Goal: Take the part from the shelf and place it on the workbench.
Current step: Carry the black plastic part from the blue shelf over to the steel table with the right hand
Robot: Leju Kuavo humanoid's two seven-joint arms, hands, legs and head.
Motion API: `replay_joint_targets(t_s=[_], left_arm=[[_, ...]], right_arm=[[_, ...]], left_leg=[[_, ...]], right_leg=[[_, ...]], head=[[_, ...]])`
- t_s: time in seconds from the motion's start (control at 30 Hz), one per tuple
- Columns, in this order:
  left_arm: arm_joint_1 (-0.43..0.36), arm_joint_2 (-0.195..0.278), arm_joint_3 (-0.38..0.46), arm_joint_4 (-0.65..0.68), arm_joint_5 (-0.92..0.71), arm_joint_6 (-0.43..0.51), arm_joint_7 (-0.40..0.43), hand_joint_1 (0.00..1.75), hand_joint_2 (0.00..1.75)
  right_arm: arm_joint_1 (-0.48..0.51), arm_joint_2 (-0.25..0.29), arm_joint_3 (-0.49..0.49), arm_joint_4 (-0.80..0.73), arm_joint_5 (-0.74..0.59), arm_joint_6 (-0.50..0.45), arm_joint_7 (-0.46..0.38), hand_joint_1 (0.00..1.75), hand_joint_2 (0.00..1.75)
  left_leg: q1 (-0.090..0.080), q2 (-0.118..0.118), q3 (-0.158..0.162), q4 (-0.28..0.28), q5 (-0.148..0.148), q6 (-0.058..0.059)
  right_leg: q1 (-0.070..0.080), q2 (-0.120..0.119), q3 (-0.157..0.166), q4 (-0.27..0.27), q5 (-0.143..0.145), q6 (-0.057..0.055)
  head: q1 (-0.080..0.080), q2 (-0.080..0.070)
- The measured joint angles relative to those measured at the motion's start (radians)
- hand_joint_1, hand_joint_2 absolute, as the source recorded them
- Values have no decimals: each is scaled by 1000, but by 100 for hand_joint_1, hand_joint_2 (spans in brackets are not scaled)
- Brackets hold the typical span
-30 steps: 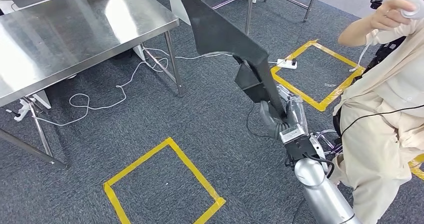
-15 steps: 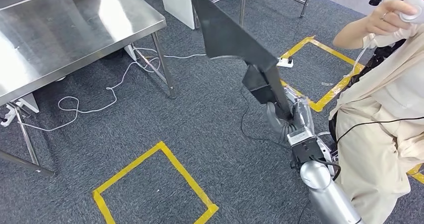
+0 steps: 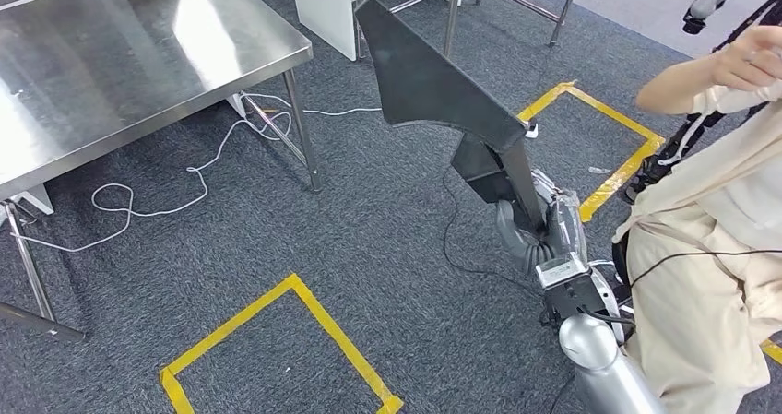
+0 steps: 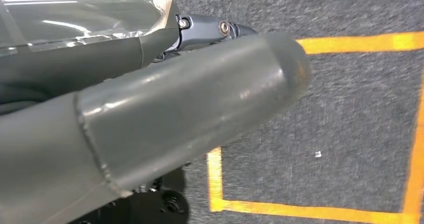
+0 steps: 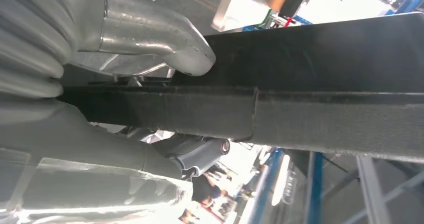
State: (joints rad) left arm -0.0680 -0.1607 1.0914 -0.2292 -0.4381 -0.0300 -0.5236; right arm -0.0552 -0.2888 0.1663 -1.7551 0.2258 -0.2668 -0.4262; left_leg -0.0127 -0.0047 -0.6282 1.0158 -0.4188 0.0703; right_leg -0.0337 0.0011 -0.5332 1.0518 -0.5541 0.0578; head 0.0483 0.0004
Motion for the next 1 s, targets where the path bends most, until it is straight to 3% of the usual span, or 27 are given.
replay_joint_targets(t_s=[0.1,0.13,0.17,0.2,0.23,0.3,0.33,0.4,0.5,0.6,0.63,0.67,0.7,0.8,0.87,0.93,1.0], left_arm=[[-1,0,1,0,1,0,3,0,0],[-1,0,2,0,1,-1,5,0,0],[-1,0,2,0,2,-1,7,0,0],[-1,-1,3,0,3,-2,10,0,0],[-1,-2,4,0,4,-2,11,0,0],[-2,-2,5,0,5,-3,13,0,0],[-3,-2,6,0,5,-3,14,0,0],[-2,-2,9,0,5,-3,15,0,0],[-3,2,14,-1,5,-3,16,0,0],[-3,4,15,-1,5,-3,17,0,0],[-2,4,15,-1,5,-3,18,0,0],[-2,5,15,-1,5,-3,18,0,0],[-1,5,15,-1,5,-3,19,0,0],[-2,5,16,0,5,-4,19,0,0],[-2,3,16,0,5,-5,19,0,0],[-2,3,17,1,5,-5,20,0,0],[-2,2,17,0,5,-5,19,0,0]], right_arm=[[1,-4,-6,-2,-1,-1,-2,175,175],[2,-4,-8,-2,-2,-2,-2,175,175],[2,-4,-9,-2,-2,-2,-1,175,175],[0,-4,-9,-2,-3,-2,-1,175,175],[-2,-4,-10,-2,-3,-2,-1,175,175],[-9,-5,-11,-2,-3,-2,-1,175,175],[-13,-5,-12,-2,-3,-2,-1,175,175],[-21,-6,-13,-2,-3,-3,-1,175,175],[-30,-6,-14,-2,0,-4,-1,175,175],[-35,-4,-14,-2,4,-5,0,175,175],[-35,-3,-14,-2,4,-5,0,175,175],[-35,-2,-14,-2,5,-5,1,175,175],[-35,-1,-14,-2,5,-5,1,175,175],[-38,2,-14,-1,7,-5,0,175,175],[-46,4,-13,3,6,-2,-5,175,175],[-56,5,-12,9,4,3,-9,175,175],[-65,5,-12,17,2,8,-14,175,175]], left_leg=[[-7,-2,15,-7,-9,17],[-11,-3,19,-7,-13,22],[-16,-6,24,-7,-16,24],[-20,-8,30,-7,-20,26],[-23,-11,37,-7,-24,27],[-31,-15,46,-5,-33,25],[-33,-17,48,-4,-37,23],[-35,-18,48,-2,-43,17],[-31,-16,37,29,-69,-2],[-5,-10,-46,197,-157,-37],[6,-7,-75,249,-174,-47],[17,-3,-89,269,-171,-56],[26,0,-83,250,-148,-65],[43,2,13,55,-50,-85],[38,-3,42,-3,-38,-78],[27,-7,41,-3,-39,-54],[22,-7,49,-15,-32,-30]], right_leg=[[6,-1,-114,193,-62,-18],[9,-1,-150,240,-68,-18],[13,-1,-168,250,-58,-15],[17,-1,-163,217,-30,-9],[21,-1,-138,150,8,-5],[28,0,-82,17,70,-15],[30,1,-65,-20,86,-24],[32,1,-55,-37,93,-39],[13,0,-43,-52,98,-54],[4,-2,-37,-56,98,-60],[1,-2,-38,-56,97,-59],[-2,-2,-37,-56,96,-57],[-6,-2,-36,-56,94,-53],[-14,-1,-25,-56,86,-35],[-12,-1,-23,-58,85,-17],[-9,0,-21,-64,85,3],[-10,-2,-31,-43,72,11]], head=[[2,0],[2,0],[2,0],[2,0],[2,0],[2,0],[1,0],[1,0],[-1,0],[-5,0],[-5,0],[-5,0],[-5,0],[-5,0],[-4,0],[-3,0],[-2,0]])
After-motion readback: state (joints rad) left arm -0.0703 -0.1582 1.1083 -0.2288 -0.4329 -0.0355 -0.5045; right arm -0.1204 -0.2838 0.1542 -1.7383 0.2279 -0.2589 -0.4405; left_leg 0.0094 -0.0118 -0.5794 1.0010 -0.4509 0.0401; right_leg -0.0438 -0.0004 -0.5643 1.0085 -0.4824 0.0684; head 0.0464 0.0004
